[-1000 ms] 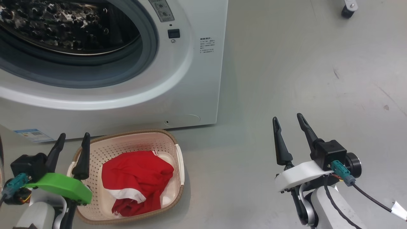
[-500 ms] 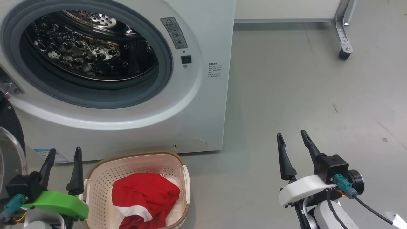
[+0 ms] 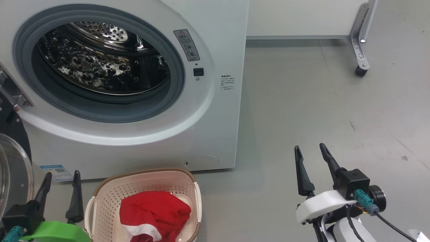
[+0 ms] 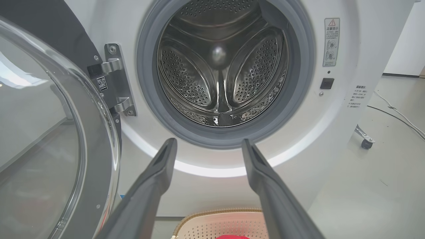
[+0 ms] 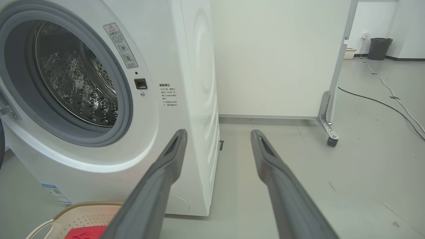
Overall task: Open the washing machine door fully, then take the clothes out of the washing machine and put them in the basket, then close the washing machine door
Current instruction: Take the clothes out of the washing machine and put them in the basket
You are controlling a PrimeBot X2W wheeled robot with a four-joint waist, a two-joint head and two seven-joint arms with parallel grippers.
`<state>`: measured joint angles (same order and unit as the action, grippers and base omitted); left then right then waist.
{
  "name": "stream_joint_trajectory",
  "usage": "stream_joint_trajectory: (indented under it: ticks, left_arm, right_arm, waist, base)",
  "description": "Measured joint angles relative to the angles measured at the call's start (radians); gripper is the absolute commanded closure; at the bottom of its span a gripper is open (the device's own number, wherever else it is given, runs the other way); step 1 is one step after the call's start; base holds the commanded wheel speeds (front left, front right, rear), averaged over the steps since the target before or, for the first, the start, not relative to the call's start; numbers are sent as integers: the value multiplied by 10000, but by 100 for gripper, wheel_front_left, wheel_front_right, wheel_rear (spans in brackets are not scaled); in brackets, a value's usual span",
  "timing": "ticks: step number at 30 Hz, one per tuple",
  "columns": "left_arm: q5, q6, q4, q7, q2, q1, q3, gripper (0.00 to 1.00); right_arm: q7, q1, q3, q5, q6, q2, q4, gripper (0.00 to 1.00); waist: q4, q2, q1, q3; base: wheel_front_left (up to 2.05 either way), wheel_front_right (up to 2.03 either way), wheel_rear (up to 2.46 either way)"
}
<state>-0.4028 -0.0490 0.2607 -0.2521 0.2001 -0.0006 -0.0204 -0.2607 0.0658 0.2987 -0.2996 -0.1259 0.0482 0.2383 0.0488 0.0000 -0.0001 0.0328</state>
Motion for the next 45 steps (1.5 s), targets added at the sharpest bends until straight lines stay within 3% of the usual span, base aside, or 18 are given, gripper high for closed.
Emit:
stream_joint_trajectory:
  ticks: [17,45]
  left_arm:
    - [263,-178,-510,0,-581,637,430,0]
    - [880,-487,-857,0,-936,740,1014,0]
  right_arm:
    - [0,-135,25,0,2,-2,-61,0]
    - [0,-137,33,0,2,-2,-184,0]
  waist:
    - [-116,0,0,-15]
    - [-189,0,0,144]
  base:
    - [0,0,0]
    - [-1,1,0]
